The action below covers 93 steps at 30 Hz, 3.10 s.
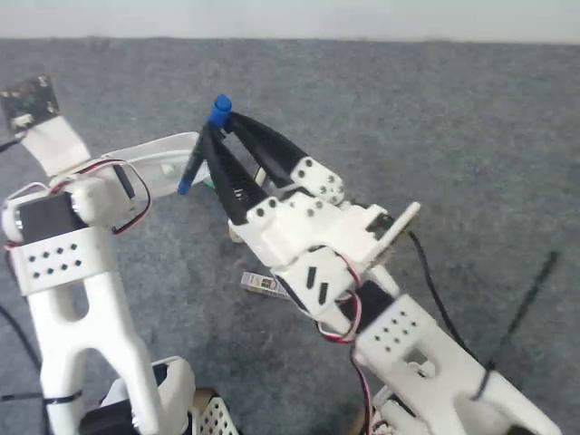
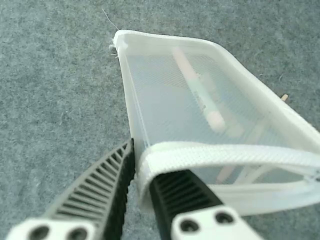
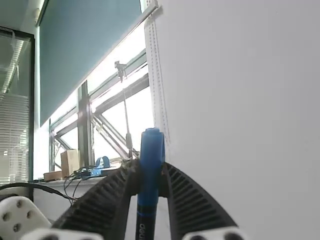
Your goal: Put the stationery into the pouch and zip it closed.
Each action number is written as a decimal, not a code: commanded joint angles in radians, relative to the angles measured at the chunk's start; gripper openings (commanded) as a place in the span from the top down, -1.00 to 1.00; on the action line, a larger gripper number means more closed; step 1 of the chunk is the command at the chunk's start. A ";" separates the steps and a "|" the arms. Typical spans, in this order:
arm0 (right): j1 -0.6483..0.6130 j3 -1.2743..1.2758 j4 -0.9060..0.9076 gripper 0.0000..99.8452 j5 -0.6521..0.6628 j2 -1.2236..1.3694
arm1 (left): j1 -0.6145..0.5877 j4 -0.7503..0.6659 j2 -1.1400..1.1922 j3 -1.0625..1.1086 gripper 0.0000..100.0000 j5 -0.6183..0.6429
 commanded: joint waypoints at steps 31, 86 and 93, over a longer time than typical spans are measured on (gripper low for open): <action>0.028 -0.158 -0.392 0.99 0.063 0.595 | -0.002 -0.035 -0.009 -0.010 0.98 0.011; 0.108 -0.282 0.819 0.73 -0.003 0.156 | -0.192 -0.072 -0.011 -0.005 0.98 0.074; 0.150 -0.548 1.055 0.73 -0.092 0.386 | -0.190 -0.072 -0.011 -0.005 0.98 0.074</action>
